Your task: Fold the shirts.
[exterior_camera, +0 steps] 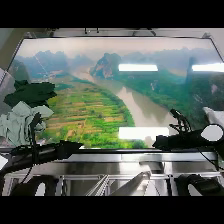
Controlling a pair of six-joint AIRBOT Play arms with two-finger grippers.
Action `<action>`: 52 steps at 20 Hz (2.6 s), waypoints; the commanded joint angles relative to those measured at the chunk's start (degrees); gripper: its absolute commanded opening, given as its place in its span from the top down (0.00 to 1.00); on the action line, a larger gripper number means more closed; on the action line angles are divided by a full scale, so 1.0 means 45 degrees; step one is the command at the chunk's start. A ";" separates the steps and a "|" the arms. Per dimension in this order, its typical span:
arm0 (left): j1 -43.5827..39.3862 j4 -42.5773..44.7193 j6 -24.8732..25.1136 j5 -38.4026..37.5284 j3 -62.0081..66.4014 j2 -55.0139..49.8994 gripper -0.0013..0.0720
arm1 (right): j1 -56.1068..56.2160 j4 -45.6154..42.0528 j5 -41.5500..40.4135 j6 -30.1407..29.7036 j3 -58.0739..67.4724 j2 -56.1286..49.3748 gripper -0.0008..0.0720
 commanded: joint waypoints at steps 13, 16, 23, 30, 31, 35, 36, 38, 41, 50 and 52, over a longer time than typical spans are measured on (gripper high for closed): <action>0.4527 0.4031 0.0525 0.1365 0.8009 -0.6421 0.00 | 0.0010 0.0005 0.0015 0.0000 -0.0005 0.0010 0.96; 0.6105 0.4707 0.0622 0.1773 1.0559 -0.9185 0.00 | 0.0010 0.0005 0.0015 0.0005 -0.0005 0.0010 0.96; 0.6601 0.6625 0.0811 0.2336 1.5693 -1.6130 0.00 | 0.0010 0.0010 0.0010 0.0005 -0.0005 0.0010 0.96; 0.5265 0.8641 0.0656 0.0272 1.8418 -1.9856 0.06 | 0.0010 0.0005 0.0015 0.0000 -0.0005 0.0010 0.96; 0.5100 0.8631 0.0602 -0.0539 1.8899 -2.0118 0.33 | 0.0010 0.0005 0.0010 0.0000 -0.0005 0.0010 0.96; 0.4274 0.8126 0.0471 -0.2895 2.0453 -2.0434 0.96 | 0.0010 0.0000 -0.0005 -0.0010 -0.0005 0.0010 0.96; 0.4056 0.7300 0.0447 -0.2987 2.0618 -2.0215 0.96 | 0.0010 0.0000 0.0000 -0.0010 -0.0005 0.0010 0.96; 0.3643 0.4886 0.0534 -0.2545 2.0580 -1.9433 0.96 | 0.0010 0.0000 0.0010 -0.0005 -0.0005 0.0010 0.96; 0.2803 0.1462 0.0544 -0.2021 2.0584 -1.8297 0.96 | 0.0010 0.0005 0.0015 0.0000 -0.0005 0.0010 0.96; -0.1263 -0.5275 0.1146 -0.0520 2.0599 -1.5586 0.96 | 0.0010 0.0005 0.0369 0.0000 -0.0005 0.0010 0.96; -0.1870 -0.3172 0.0491 -0.0529 2.0580 -1.5591 0.96 | 0.0010 -0.0005 0.0709 -0.0005 -0.0005 0.0010 0.96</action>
